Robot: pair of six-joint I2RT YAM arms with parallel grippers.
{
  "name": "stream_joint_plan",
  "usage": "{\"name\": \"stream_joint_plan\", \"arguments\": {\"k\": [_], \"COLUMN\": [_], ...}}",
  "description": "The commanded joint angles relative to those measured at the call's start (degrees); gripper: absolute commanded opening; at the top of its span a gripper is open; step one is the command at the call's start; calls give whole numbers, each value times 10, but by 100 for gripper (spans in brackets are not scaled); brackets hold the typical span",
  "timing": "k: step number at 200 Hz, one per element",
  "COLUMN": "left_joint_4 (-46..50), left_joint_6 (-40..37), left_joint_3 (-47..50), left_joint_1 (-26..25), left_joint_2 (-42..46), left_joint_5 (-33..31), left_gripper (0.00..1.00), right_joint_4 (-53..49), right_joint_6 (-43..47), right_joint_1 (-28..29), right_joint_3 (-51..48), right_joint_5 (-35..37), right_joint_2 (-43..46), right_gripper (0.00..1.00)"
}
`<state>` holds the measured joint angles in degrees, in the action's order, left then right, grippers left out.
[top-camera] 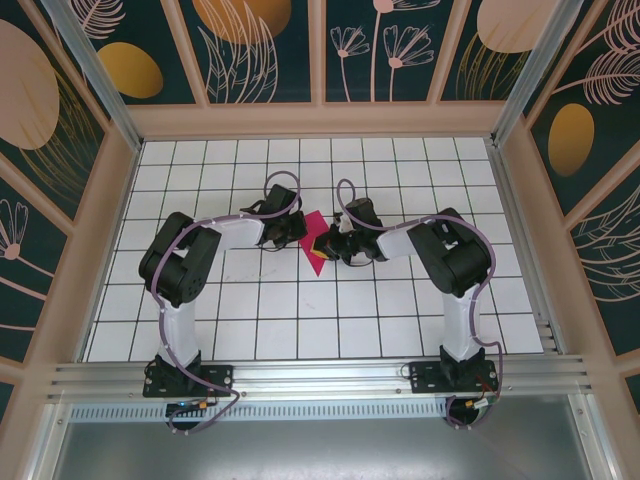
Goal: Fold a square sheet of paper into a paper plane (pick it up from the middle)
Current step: Third fold the triangle at the center of the table.
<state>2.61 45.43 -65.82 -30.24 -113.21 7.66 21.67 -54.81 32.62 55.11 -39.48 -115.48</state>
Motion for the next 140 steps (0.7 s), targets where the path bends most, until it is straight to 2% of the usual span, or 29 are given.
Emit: {"name": "stream_joint_plan", "arguments": {"k": [1,108,140], "left_joint_4": [20,20,19], "left_joint_6": [-6,-6,-6], "left_joint_3": [-7,-6,-6], "left_joint_1": [4,4,3], "left_joint_2": [-13,-22,-21], "left_joint_5": [11,21,22], "left_gripper": [6,6,6], "right_joint_4": [6,49,29], "right_joint_6": [5,3,9], "right_joint_1": [3,4,4], "right_joint_3": [8,-1,7], "right_joint_5": [7,-15,-9], "right_joint_2": [-16,-12,-18], "right_gripper": [8,8,8]}}
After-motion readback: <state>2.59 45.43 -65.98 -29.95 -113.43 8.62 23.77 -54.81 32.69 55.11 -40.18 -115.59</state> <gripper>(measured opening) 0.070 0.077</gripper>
